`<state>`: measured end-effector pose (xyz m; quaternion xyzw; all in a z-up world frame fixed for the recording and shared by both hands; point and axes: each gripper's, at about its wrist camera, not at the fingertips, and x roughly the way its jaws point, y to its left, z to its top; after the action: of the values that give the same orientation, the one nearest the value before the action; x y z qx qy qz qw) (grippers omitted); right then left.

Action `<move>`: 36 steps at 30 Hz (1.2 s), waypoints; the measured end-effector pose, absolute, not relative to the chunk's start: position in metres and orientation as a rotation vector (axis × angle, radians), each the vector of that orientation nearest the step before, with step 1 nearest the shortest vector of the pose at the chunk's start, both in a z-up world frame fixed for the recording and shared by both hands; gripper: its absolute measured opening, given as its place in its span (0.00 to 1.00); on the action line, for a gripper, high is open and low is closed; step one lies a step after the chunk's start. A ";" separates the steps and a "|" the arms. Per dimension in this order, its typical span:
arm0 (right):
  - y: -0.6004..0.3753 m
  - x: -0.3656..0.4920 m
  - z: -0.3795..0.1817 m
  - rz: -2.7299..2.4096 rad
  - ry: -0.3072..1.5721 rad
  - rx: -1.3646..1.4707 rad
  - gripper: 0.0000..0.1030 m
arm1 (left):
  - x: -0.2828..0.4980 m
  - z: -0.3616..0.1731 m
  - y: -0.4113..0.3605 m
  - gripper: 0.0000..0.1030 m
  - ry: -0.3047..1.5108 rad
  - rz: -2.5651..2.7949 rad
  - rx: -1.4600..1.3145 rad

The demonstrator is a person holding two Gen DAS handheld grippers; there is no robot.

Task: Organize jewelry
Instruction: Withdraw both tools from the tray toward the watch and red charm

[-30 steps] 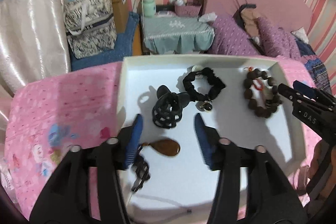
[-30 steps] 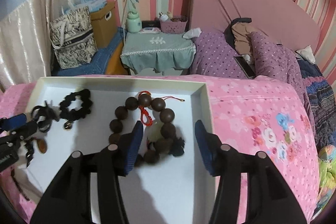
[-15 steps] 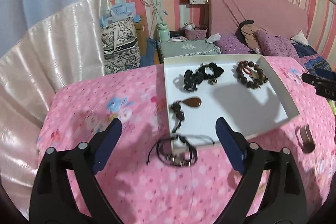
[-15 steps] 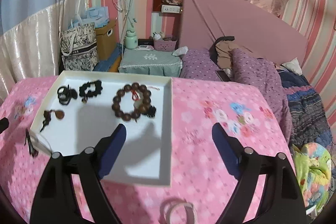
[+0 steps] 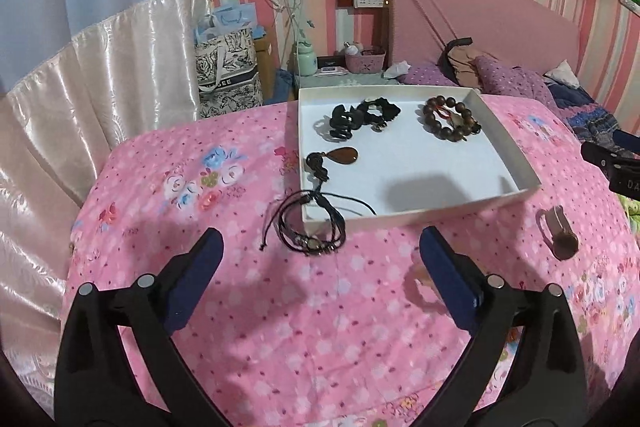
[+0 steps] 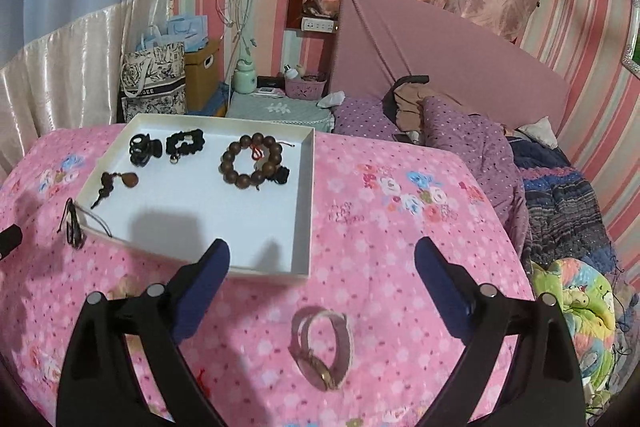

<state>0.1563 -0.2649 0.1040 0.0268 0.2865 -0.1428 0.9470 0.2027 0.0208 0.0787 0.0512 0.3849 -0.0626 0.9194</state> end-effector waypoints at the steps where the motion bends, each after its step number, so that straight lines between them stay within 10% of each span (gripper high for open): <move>1: -0.265 0.151 0.102 -0.291 0.580 0.057 0.91 | 0.200 0.078 0.020 0.95 0.793 -0.130 0.102; 36: -0.303 0.120 0.041 -0.312 0.654 0.113 0.91 | 0.139 0.025 -0.062 0.95 0.920 -0.243 0.075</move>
<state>0.1201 -0.3033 0.0407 0.0555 0.3198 -0.1526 0.9335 0.1391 -0.0619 0.0249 0.0362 0.4426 -0.1170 0.8883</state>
